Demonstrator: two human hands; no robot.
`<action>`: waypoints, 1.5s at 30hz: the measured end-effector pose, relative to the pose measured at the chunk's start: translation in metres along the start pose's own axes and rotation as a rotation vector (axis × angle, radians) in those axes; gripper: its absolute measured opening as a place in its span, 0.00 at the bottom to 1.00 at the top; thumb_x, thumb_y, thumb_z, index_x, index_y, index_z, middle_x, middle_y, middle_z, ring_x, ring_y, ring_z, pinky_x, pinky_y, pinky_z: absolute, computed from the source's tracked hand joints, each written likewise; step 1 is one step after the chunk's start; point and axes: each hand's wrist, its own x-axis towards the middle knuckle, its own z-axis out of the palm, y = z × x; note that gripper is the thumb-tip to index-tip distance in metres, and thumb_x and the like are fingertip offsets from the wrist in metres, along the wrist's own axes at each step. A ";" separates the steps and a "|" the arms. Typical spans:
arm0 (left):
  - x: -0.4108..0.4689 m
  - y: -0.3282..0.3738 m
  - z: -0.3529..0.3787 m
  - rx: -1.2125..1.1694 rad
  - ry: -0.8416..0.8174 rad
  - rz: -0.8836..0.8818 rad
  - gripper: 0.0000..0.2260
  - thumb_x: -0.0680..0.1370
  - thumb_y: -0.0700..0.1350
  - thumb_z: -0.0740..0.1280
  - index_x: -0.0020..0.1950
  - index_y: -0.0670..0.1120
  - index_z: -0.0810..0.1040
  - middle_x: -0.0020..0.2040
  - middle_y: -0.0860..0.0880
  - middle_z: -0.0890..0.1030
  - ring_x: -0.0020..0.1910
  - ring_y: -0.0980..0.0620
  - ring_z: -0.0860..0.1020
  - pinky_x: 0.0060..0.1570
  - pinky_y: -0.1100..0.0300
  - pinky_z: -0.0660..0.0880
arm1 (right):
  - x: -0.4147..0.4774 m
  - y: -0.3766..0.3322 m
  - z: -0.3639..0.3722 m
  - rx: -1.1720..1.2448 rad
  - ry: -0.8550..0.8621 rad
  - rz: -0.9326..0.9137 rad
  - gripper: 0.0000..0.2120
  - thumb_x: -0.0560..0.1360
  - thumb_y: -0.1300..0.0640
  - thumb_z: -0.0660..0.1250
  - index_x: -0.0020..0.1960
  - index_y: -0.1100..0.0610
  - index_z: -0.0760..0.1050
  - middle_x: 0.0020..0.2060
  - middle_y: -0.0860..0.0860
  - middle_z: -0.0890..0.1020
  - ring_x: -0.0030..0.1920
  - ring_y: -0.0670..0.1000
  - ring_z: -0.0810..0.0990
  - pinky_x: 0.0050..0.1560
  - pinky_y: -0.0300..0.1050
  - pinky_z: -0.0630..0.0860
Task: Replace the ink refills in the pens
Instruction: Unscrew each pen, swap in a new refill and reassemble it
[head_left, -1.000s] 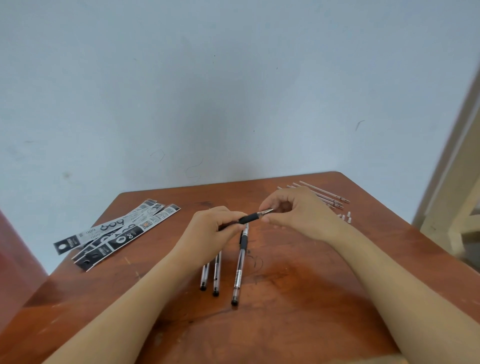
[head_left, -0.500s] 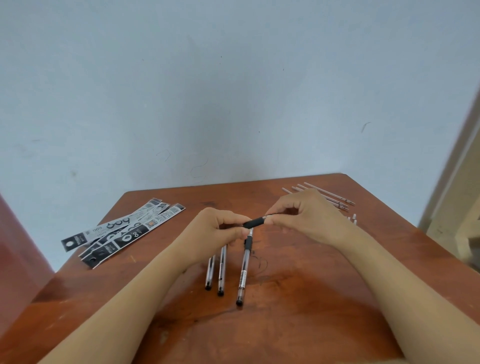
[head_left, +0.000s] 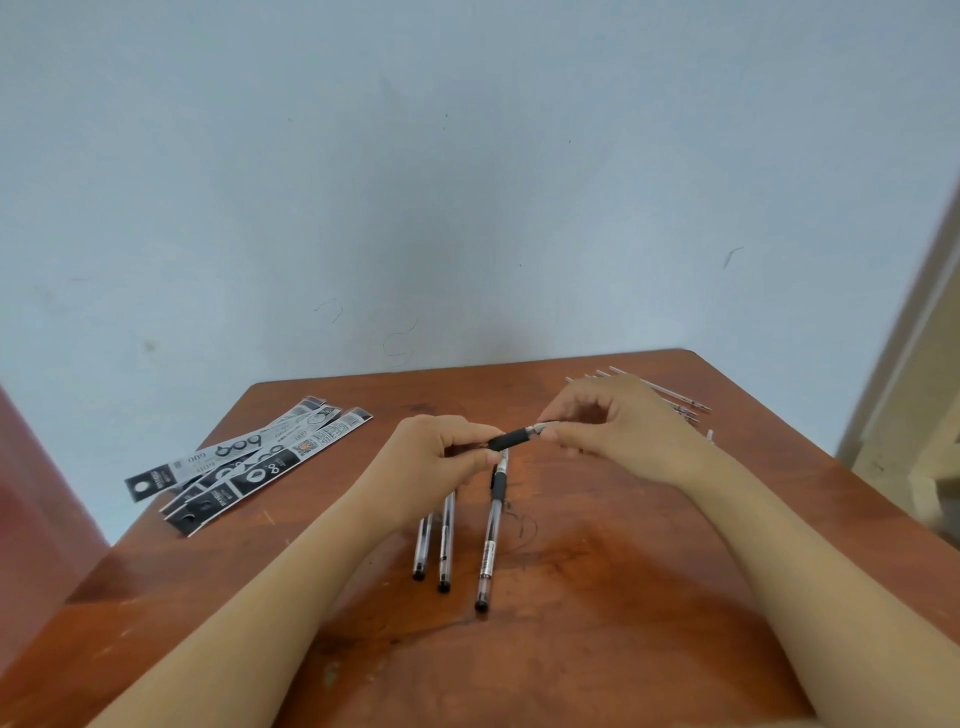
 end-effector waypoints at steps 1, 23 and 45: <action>0.000 0.000 0.000 0.004 0.003 0.000 0.11 0.75 0.40 0.65 0.54 0.51 0.79 0.32 0.54 0.74 0.35 0.52 0.74 0.42 0.57 0.74 | 0.000 -0.001 0.002 -0.021 -0.004 0.003 0.09 0.72 0.56 0.68 0.34 0.47 0.77 0.22 0.39 0.77 0.26 0.39 0.74 0.31 0.28 0.67; 0.001 -0.005 0.004 0.243 0.100 0.217 0.08 0.74 0.40 0.66 0.52 0.44 0.81 0.35 0.56 0.75 0.31 0.60 0.71 0.34 0.69 0.68 | 0.000 0.000 0.011 0.004 -0.132 0.091 0.22 0.78 0.51 0.57 0.25 0.51 0.68 0.16 0.44 0.71 0.20 0.43 0.67 0.33 0.39 0.70; 0.003 -0.020 -0.006 0.554 0.312 0.175 0.11 0.75 0.46 0.65 0.56 0.48 0.79 0.32 0.51 0.77 0.30 0.52 0.73 0.26 0.64 0.67 | 0.013 0.032 -0.006 -0.336 0.316 0.362 0.18 0.78 0.58 0.57 0.30 0.62 0.71 0.28 0.54 0.71 0.33 0.54 0.69 0.33 0.45 0.61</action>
